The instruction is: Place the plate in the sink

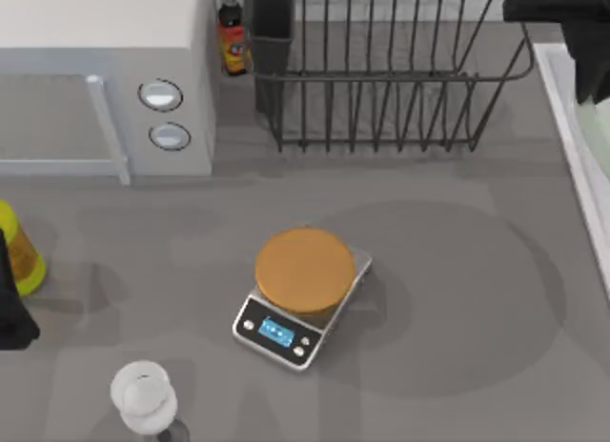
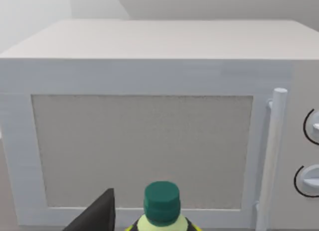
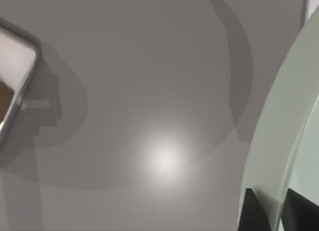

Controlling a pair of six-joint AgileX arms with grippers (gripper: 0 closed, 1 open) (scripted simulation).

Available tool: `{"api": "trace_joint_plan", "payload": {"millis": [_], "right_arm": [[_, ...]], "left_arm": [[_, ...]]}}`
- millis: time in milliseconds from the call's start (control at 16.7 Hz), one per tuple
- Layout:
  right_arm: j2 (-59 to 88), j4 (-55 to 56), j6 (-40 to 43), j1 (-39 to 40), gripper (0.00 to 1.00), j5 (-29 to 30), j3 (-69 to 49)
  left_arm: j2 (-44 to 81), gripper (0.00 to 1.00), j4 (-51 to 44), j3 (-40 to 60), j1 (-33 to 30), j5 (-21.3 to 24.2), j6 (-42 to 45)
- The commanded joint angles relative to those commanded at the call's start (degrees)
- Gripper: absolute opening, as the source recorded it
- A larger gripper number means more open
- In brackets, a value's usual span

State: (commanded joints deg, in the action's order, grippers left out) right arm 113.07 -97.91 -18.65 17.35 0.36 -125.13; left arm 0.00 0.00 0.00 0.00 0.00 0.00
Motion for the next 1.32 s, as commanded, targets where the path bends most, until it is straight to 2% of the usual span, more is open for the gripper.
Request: {"api": "trace_joint_plan", "payload": {"millis": [360,540,720,960,1320], "right_arm": [[27.47,-2.18,12.73,-12.81,0.0,0.09,-26.61],[37.39,-2.62,18.5,-18.61,0.0,0.13,-36.37],[41.94,-2.78,21.74,-21.85,0.0,0.16,-40.82],[42.22,-2.8,21.95,-22.07,0.0,0.16,-41.1],[42.22,-2.8,21.95,-22.07,0.45,0.16,-41.1]], "left_arm": [[0.0,1.0,0.0,0.0,0.0,0.0,0.0],[0.0,1.0,0.0,0.0,0.0,0.0,0.0],[0.0,1.0,0.0,0.0,0.0,0.0,0.0],[0.0,1.0,0.0,0.0,0.0,0.0,0.0],[0.0,1.0,0.0,0.0,0.0,0.0,0.0]]}}
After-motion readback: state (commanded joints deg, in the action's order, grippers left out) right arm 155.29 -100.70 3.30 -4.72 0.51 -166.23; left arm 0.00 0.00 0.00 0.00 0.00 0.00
